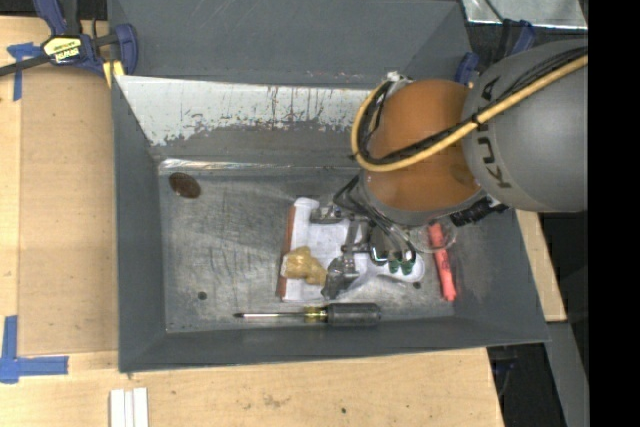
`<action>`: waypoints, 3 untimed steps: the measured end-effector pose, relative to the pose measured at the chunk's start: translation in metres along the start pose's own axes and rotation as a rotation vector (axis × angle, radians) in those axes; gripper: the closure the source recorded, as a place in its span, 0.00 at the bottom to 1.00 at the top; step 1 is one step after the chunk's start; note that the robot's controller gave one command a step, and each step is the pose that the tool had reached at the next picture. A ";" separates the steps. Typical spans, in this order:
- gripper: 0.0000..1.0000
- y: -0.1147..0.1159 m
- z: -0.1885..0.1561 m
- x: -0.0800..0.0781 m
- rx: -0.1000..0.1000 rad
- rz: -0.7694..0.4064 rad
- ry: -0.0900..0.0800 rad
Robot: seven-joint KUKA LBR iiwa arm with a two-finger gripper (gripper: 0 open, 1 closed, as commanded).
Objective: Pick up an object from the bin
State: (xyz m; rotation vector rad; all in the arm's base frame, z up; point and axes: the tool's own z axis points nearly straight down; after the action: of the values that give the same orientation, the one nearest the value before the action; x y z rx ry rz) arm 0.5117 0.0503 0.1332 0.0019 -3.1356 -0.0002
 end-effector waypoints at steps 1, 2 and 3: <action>0.00 0.000 -0.004 -0.002 0.000 0.002 -0.008; 1.00 -0.010 0.057 -0.001 0.001 -0.140 -0.019; 1.00 -0.010 0.057 -0.001 0.001 -0.140 -0.019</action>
Offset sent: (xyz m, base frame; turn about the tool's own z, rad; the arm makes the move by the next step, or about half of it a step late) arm -0.0038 -0.0089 -0.0632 -0.1437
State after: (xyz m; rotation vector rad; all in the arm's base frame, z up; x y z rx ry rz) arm 0.5128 0.0402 0.0762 0.2225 -3.1463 0.0014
